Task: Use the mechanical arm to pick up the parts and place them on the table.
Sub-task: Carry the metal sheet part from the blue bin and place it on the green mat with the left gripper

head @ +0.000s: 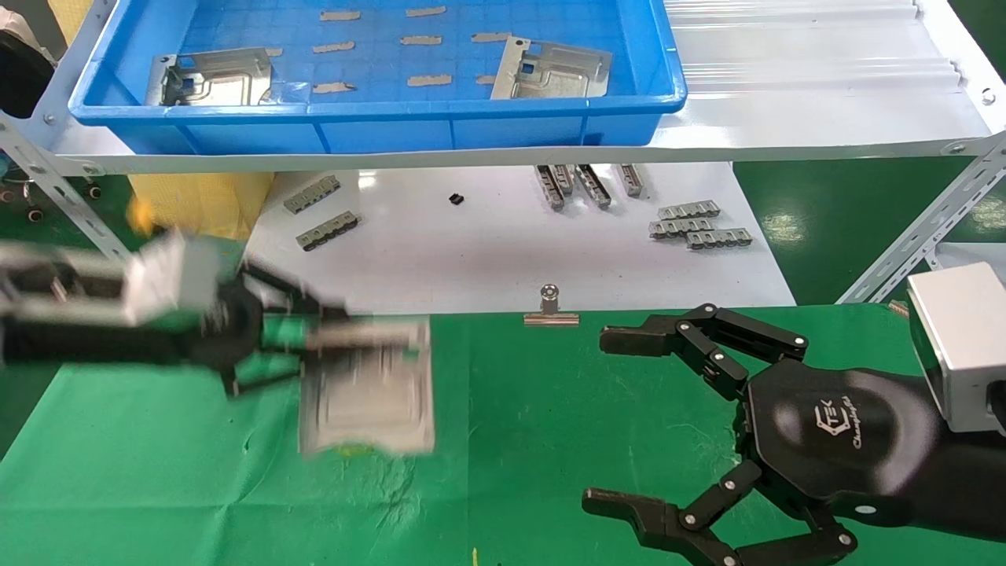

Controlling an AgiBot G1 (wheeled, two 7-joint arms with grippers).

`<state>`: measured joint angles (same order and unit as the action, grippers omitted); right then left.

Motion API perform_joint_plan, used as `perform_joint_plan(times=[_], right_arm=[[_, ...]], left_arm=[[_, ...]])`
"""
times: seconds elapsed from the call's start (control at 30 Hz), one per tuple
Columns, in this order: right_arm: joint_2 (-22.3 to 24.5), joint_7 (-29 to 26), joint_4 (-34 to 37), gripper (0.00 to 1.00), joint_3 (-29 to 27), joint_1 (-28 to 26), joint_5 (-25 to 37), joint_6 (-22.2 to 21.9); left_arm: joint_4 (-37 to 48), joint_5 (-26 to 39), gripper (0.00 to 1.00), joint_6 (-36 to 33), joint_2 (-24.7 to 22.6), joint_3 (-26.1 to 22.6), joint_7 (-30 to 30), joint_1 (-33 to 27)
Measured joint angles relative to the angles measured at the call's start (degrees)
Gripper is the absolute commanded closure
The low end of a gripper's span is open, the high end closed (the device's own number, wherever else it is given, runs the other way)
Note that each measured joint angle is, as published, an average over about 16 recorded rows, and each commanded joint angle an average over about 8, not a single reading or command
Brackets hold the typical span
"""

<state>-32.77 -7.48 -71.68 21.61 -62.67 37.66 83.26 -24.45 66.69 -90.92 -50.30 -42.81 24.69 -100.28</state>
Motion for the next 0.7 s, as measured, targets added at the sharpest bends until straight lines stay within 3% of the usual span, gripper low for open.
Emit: perform_joint_plan(times=[0.3, 0.57, 0.7], right_arm=[[0.0, 0.0, 0.0, 0.00, 0.0, 0.0, 0.0, 0.0], [0.0, 0.0, 0.0, 0.00, 0.0, 0.0, 0.0, 0.0], [0.0, 0.0, 0.0, 0.00, 0.0, 0.0, 0.0, 0.0]], left_arm=[[6.8, 3.9, 0.97, 2.2, -2.5, -5.5, 9.6, 2.3], [13.6, 5.9, 0.03, 4.2, -5.5, -6.7, 15.9, 1.7], [16.3, 6.1, 0.00, 4.9, -6.5, -6.8, 17.7, 1.4]])
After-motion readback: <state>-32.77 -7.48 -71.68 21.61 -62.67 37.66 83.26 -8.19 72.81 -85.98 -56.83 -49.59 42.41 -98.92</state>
